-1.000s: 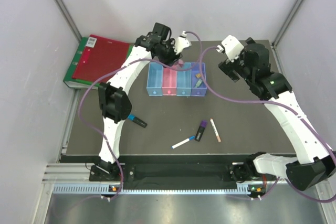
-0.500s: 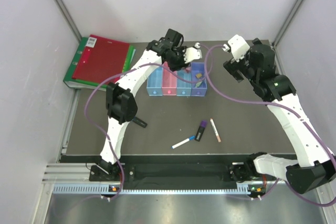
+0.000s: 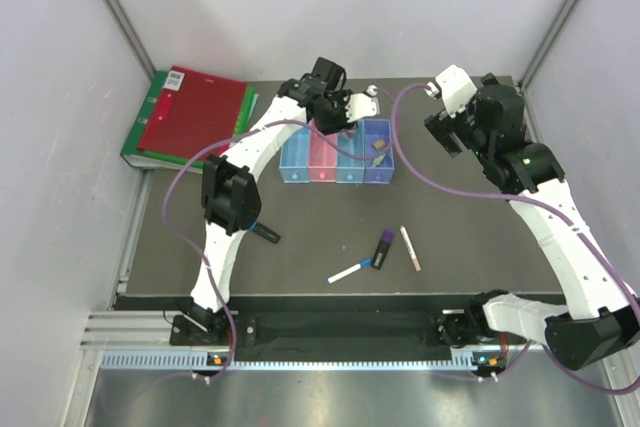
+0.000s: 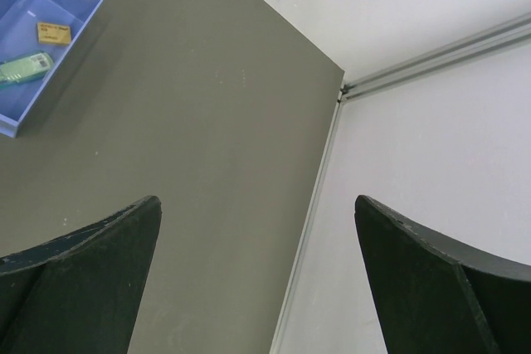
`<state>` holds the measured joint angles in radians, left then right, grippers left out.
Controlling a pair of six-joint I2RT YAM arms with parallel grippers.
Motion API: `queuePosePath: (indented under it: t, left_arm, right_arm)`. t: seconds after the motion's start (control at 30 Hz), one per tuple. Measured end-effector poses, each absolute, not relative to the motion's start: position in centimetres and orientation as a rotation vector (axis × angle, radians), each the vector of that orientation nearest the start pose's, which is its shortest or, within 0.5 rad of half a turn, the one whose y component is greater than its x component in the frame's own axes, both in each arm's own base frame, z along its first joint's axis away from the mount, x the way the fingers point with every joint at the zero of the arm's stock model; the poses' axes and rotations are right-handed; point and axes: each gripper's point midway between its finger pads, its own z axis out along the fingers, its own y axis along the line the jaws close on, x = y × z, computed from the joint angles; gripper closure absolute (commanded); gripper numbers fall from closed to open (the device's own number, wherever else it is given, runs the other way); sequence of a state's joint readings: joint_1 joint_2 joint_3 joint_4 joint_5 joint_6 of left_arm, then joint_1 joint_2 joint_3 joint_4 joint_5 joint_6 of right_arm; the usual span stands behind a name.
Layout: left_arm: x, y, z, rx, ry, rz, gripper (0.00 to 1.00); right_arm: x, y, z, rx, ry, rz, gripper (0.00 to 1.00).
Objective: Sort the stationery into containers
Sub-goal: Place the pen in the storage box.
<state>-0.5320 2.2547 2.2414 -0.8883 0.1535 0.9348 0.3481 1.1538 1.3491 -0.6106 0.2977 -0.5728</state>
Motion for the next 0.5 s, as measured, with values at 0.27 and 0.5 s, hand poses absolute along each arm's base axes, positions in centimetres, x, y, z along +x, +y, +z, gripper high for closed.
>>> queuePosePath:
  t: [0.27,0.5]
  left_arm:
    - [50.2,-28.7,13.7,1.73,1.782,0.005,0.98]
    - [49.9,-29.4,12.2,1.764,1.782,0.004,0.73]
  right_arm:
    - [34.7,5.0,33.4,-0.699,1.866,-0.424,0.0]
    - [34.7,5.0,33.1,-0.687,1.873,-0.414,0.0]
